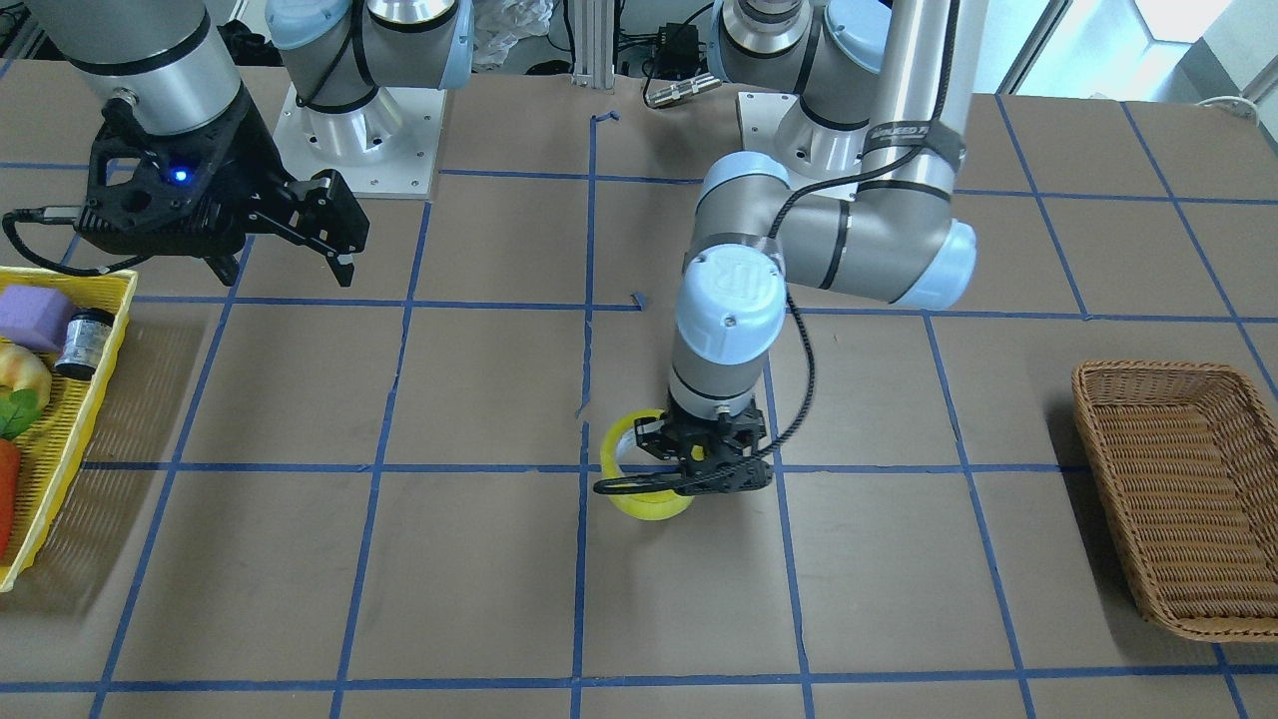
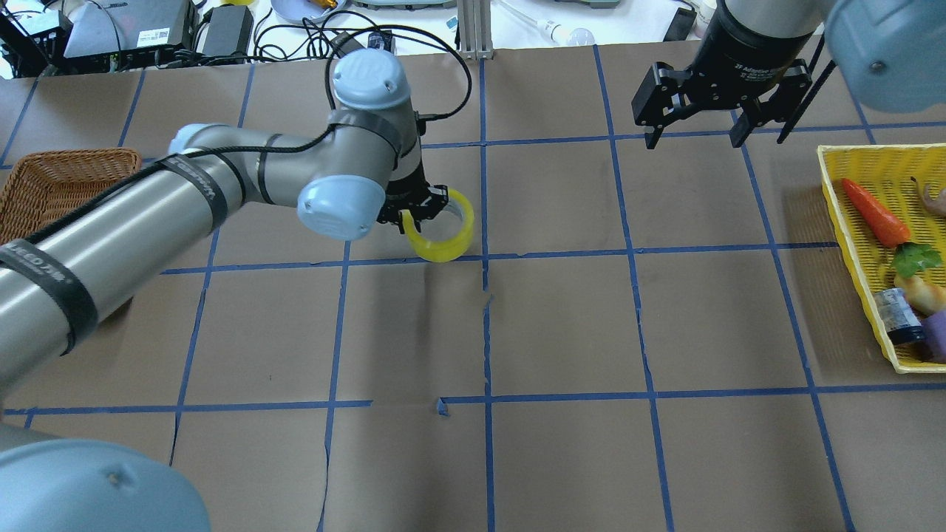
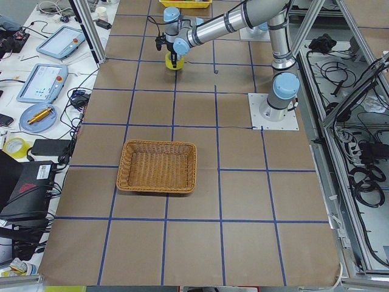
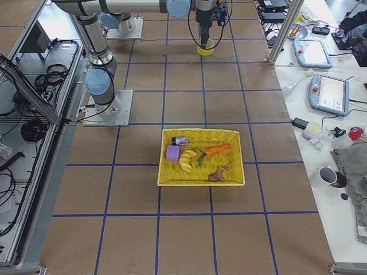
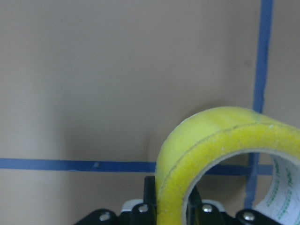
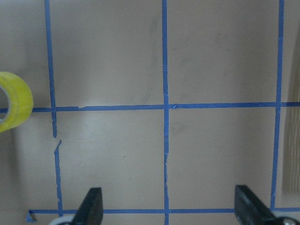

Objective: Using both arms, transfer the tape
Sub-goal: 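Grasp the tape roll with the left gripper and lift it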

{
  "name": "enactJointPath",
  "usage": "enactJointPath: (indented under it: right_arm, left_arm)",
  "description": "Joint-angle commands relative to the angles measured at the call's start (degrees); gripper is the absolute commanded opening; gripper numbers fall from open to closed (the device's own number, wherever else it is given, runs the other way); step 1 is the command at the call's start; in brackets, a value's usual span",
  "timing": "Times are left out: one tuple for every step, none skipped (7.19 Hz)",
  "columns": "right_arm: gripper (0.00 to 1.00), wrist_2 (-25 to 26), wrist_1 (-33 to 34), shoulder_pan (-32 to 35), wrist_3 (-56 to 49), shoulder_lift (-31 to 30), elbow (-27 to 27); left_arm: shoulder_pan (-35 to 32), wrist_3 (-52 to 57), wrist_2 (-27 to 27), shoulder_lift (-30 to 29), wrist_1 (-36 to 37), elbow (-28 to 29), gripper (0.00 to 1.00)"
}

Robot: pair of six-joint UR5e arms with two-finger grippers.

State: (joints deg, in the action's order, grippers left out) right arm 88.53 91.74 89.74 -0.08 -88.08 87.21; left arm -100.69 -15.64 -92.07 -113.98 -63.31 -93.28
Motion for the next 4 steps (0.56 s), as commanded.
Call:
enactJointPath:
  right_arm:
    - [1.00,0.59,-1.29,-0.09,-0.71,-0.25,0.07]
    - [1.00,0.68,-4.70,0.00,-0.88,-0.77,0.07]
    - [1.00,0.68,-4.99,0.00,-0.89,-0.95,0.07]
    - [1.00,0.68,-4.99,0.08,-0.89,-1.04,0.07]
  left_arm:
    - [11.68,8.22,0.13,3.32,-14.06,8.95,0.00]
    - [17.57,17.56,0.13,3.33,-15.16,11.08,0.00]
    - [22.59,24.62,-0.13,2.98,-15.17,11.54,0.00]
    - [27.51,32.52,0.22,2.11,-14.39,11.63,0.00]
